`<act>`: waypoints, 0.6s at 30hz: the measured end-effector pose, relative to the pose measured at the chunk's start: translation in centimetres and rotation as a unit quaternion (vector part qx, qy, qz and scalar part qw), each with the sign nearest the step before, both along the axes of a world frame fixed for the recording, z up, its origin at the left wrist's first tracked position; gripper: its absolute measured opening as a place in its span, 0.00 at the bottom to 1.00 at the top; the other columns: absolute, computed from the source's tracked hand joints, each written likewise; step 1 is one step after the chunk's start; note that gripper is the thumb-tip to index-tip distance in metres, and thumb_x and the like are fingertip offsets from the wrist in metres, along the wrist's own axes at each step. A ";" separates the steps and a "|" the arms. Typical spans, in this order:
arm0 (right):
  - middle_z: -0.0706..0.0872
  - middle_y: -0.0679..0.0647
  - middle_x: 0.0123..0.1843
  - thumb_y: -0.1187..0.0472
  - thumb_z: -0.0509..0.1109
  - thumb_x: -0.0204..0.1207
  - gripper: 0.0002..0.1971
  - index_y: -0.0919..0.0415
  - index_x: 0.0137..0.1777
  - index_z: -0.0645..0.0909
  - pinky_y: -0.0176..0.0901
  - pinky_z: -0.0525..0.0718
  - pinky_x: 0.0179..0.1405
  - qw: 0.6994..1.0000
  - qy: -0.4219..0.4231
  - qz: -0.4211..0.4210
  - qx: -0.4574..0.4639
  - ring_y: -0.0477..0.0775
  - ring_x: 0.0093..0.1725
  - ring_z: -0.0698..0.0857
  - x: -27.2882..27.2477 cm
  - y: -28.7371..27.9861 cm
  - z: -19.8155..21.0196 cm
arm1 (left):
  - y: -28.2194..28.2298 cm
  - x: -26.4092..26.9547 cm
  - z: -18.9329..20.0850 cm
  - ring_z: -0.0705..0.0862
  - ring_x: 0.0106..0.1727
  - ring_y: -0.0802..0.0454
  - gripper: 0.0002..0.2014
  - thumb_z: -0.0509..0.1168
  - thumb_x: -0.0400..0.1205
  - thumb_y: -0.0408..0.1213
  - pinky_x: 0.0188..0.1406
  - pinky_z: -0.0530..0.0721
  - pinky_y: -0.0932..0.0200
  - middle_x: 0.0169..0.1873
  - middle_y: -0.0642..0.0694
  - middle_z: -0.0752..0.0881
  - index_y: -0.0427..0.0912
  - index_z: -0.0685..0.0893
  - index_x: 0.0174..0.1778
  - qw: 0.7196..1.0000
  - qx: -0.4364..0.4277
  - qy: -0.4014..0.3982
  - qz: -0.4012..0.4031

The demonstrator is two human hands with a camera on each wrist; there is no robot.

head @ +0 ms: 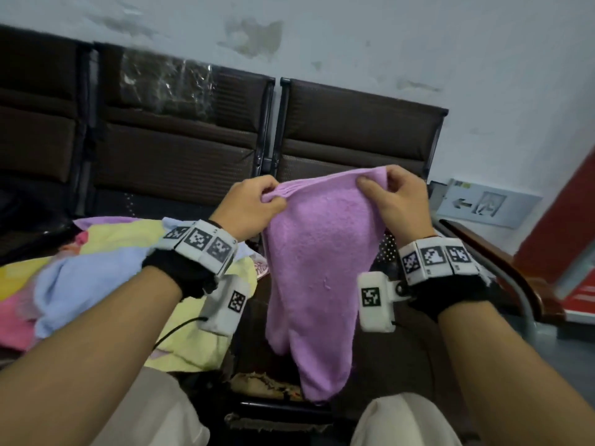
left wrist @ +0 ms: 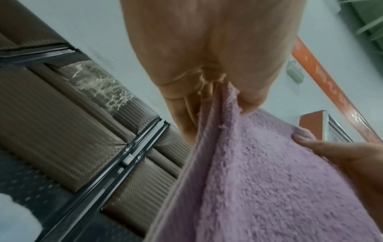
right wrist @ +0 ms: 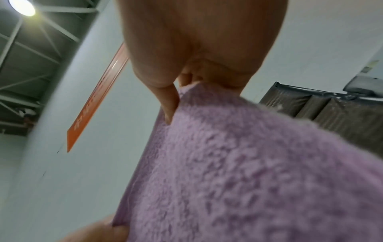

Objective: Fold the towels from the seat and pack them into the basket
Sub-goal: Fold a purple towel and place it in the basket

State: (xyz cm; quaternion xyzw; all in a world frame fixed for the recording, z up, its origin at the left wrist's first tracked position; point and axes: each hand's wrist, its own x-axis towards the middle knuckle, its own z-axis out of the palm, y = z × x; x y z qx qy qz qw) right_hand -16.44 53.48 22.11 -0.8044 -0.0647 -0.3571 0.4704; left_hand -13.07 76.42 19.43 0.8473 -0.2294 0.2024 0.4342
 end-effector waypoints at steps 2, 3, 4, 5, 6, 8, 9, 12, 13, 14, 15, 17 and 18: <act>0.87 0.56 0.37 0.57 0.75 0.72 0.10 0.65 0.39 0.83 0.44 0.80 0.42 0.999 0.008 -0.030 -0.029 0.48 0.38 0.82 0.6 -0.4 0.5 | 0.1 0.5 1.1 0.79 0.37 0.52 0.03 0.66 0.76 0.33 0.36 0.73 0.61 0.33 0.46 0.84 0.42 0.84 0.42 1.000 0.023 -0.003 0.000; 0.87 0.57 0.37 0.56 0.74 0.73 0.12 0.66 0.39 0.81 0.45 0.78 0.42 0.997 0.019 -0.049 -0.049 0.51 0.39 0.82 1.1 -0.6 0.6 | 0.0 1.0 1.4 0.81 0.38 0.50 0.04 0.67 0.77 0.34 0.38 0.76 0.62 0.36 0.44 0.86 0.40 0.86 0.45 0.999 0.038 -0.001 0.001; 0.85 0.55 0.35 0.56 0.74 0.73 0.13 0.65 0.37 0.79 0.45 0.75 0.39 0.995 0.035 -0.069 -0.070 0.54 0.39 0.81 1.7 -0.9 0.6 | -0.1 1.6 1.5 0.83 0.40 0.48 0.05 0.68 0.78 0.34 0.42 0.80 0.61 0.39 0.43 0.87 0.39 0.86 0.47 0.999 0.045 0.009 0.003; 0.82 0.53 0.33 0.55 0.73 0.74 0.13 0.63 0.35 0.77 0.42 0.70 0.37 0.991 0.054 -0.090 -0.088 0.55 0.39 0.80 2.2 -1.2 0.4 | -0.3 2.2 1.6 0.85 0.41 0.46 0.06 0.68 0.78 0.34 0.46 0.84 0.57 0.39 0.43 0.88 0.38 0.86 0.48 0.999 0.044 0.026 0.005; 0.80 0.51 0.32 0.54 0.73 0.74 0.14 0.60 0.35 0.75 0.40 0.65 0.36 0.987 0.068 -0.109 -0.101 0.54 0.39 0.78 2.7 -1.4 0.3 | -0.5 2.9 1.7 0.86 0.43 0.44 0.06 0.69 0.79 0.34 0.48 0.86 0.52 0.39 0.43 0.87 0.38 0.87 0.49 0.999 0.038 0.035 0.008; 0.80 0.51 0.34 0.53 0.73 0.74 0.13 0.59 0.36 0.75 0.37 0.63 0.35 0.982 0.072 -0.131 -0.113 0.53 0.39 0.77 3.5 -1.8 0.3 | -1.3 4.1 2.0 0.87 0.45 0.42 0.06 0.69 0.78 0.33 0.51 0.85 0.53 0.40 0.41 0.87 0.37 0.87 0.49 0.999 0.033 0.023 0.024; 0.81 0.52 0.35 0.53 0.73 0.74 0.12 0.60 0.37 0.76 0.38 0.64 0.35 0.983 0.062 -0.135 -0.110 0.53 0.39 0.78 4.0 -2.0 0.5 | -1.7 4.6 2.3 0.86 0.46 0.42 0.06 0.69 0.78 0.32 0.50 0.82 0.60 0.41 0.40 0.88 0.36 0.87 0.49 0.999 0.029 0.004 0.033; 0.83 0.50 0.37 0.55 0.73 0.74 0.11 0.63 0.43 0.80 0.40 0.75 0.39 0.993 0.015 -0.105 -0.059 0.47 0.38 0.79 4.8 -2.7 1.4 | -3.0 5.8 3.7 0.84 0.47 0.44 0.06 0.69 0.78 0.30 0.43 0.70 0.69 0.44 0.37 0.89 0.34 0.86 0.49 0.997 -0.015 -0.063 0.047; 0.83 0.47 0.37 0.55 0.73 0.75 0.10 0.62 0.45 0.80 0.34 0.77 0.39 0.995 0.002 -0.090 -0.042 0.42 0.37 0.79 4.9 -2.8 1.6 | -3.3 5.9 4.2 0.83 0.46 0.46 0.06 0.68 0.78 0.30 0.42 0.69 0.69 0.44 0.38 0.89 0.33 0.86 0.49 0.995 -0.028 -0.082 0.046; 0.82 0.42 0.38 0.56 0.72 0.76 0.08 0.60 0.46 0.79 0.27 0.76 0.38 0.997 -0.008 -0.076 -0.030 0.34 0.36 0.79 4.8 -2.9 1.6 | -3.4 6.0 4.5 0.82 0.44 0.49 0.06 0.67 0.78 0.30 0.42 0.69 0.70 0.44 0.40 0.88 0.34 0.86 0.49 0.994 -0.036 -0.098 0.043; 0.81 0.39 0.39 0.56 0.71 0.77 0.06 0.57 0.47 0.78 0.21 0.75 0.36 0.998 -0.013 -0.063 -0.022 0.29 0.36 0.79 4.6 -3.0 1.4 | -3.5 5.9 4.6 0.80 0.43 0.53 0.05 0.67 0.79 0.30 0.42 0.69 0.71 0.43 0.42 0.87 0.34 0.85 0.48 0.993 -0.043 -0.108 0.035; 0.80 0.38 0.40 0.57 0.69 0.79 0.05 0.55 0.48 0.76 0.17 0.73 0.35 0.999 -0.008 -0.043 -0.012 0.22 0.35 0.77 3.8 -3.1 0.3 | -3.5 5.1 3.8 0.77 0.40 0.61 0.04 0.66 0.79 0.30 0.38 0.69 0.75 0.40 0.47 0.85 0.36 0.84 0.47 0.993 -0.050 -0.109 0.009; 0.80 0.39 0.40 0.57 0.69 0.79 0.04 0.54 0.46 0.75 0.17 0.73 0.34 0.999 0.004 -0.031 -0.009 0.22 0.35 0.77 3.1 -3.1 -0.7 | -3.4 4.5 3.0 0.77 0.38 0.65 0.04 0.66 0.79 0.30 0.36 0.69 0.79 0.39 0.49 0.84 0.37 0.84 0.47 0.994 -0.050 -0.099 -0.004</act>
